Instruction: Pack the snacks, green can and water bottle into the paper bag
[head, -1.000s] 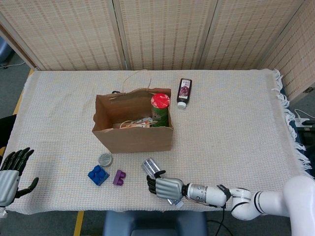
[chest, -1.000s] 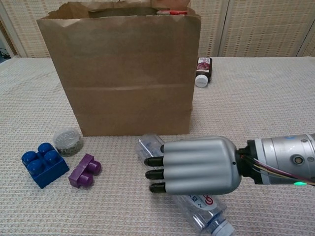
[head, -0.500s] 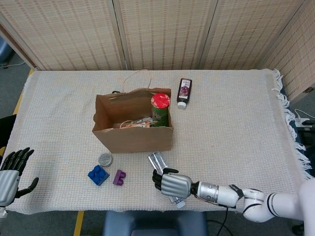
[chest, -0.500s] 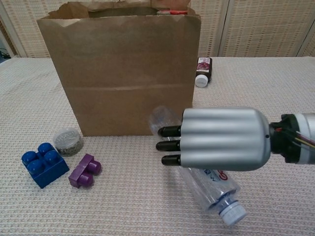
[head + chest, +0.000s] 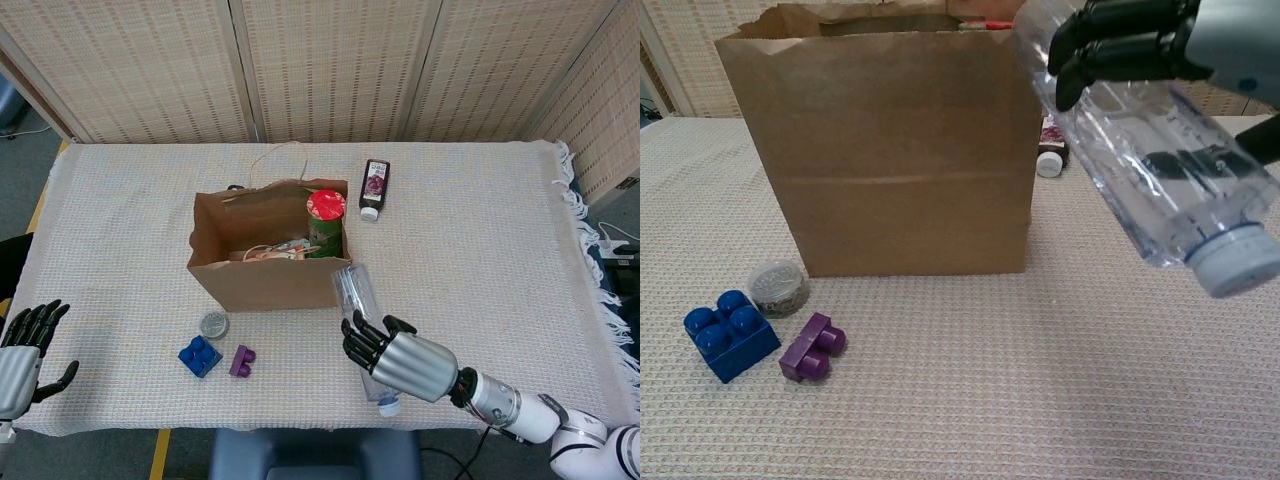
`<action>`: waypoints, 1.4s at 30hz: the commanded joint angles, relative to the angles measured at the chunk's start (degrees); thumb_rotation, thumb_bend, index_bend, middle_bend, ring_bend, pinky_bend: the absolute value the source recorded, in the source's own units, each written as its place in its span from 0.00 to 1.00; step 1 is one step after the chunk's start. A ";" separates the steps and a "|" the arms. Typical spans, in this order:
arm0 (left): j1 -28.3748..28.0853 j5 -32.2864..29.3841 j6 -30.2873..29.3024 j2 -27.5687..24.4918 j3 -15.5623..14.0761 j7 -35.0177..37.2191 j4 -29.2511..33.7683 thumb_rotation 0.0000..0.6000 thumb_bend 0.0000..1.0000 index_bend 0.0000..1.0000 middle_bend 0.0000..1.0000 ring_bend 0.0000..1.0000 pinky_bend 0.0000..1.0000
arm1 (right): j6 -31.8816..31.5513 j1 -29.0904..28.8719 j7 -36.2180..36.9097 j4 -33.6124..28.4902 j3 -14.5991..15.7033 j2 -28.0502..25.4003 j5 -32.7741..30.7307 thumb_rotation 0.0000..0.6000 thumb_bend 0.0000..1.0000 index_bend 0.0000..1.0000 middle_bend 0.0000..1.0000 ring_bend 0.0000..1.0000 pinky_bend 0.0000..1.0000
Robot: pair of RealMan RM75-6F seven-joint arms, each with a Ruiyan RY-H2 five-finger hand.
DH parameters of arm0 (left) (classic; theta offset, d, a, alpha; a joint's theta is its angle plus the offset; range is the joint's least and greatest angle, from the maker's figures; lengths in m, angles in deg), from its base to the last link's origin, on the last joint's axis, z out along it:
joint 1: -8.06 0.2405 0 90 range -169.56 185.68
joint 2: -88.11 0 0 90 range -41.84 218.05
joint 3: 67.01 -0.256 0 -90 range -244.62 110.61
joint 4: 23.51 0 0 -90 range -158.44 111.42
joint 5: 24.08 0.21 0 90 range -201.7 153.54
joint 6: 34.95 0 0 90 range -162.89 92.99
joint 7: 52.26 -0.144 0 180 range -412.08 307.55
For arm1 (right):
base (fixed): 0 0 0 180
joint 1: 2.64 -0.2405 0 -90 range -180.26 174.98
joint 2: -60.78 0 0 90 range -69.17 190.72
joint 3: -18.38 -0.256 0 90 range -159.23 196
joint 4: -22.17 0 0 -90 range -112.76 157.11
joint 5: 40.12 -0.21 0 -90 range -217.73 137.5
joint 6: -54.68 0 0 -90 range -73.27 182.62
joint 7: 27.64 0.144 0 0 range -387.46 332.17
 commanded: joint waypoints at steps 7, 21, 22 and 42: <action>-0.08 -0.35 0.16 0.10 0.17 -0.77 0.32 1.00 0.35 0.04 0.00 0.00 0.00 | 4.88 -1.76 -0.24 -2.64 -11.52 1.97 -14.96 1.00 0.40 0.69 0.55 0.48 0.82; -0.18 -0.19 0.32 -0.05 0.10 0.40 0.00 1.00 0.35 0.04 0.00 0.00 0.00 | 7.26 -9.18 -2.12 0.45 -22.15 18.75 -27.85 1.00 0.40 0.68 0.55 0.48 0.82; -0.18 -0.14 0.31 -0.07 0.08 0.51 -0.03 1.00 0.35 0.04 0.00 0.00 0.00 | 6.95 -9.51 -2.34 0.89 -22.54 20.33 -28.75 1.00 0.40 0.67 0.55 0.48 0.82; -0.19 -0.01 0.24 -0.03 0.03 0.35 -0.15 1.00 0.35 0.04 0.00 0.00 0.00 | -0.37 -9.21 -0.34 1.25 -28.82 34.53 -42.90 1.00 0.40 0.66 0.55 0.49 0.82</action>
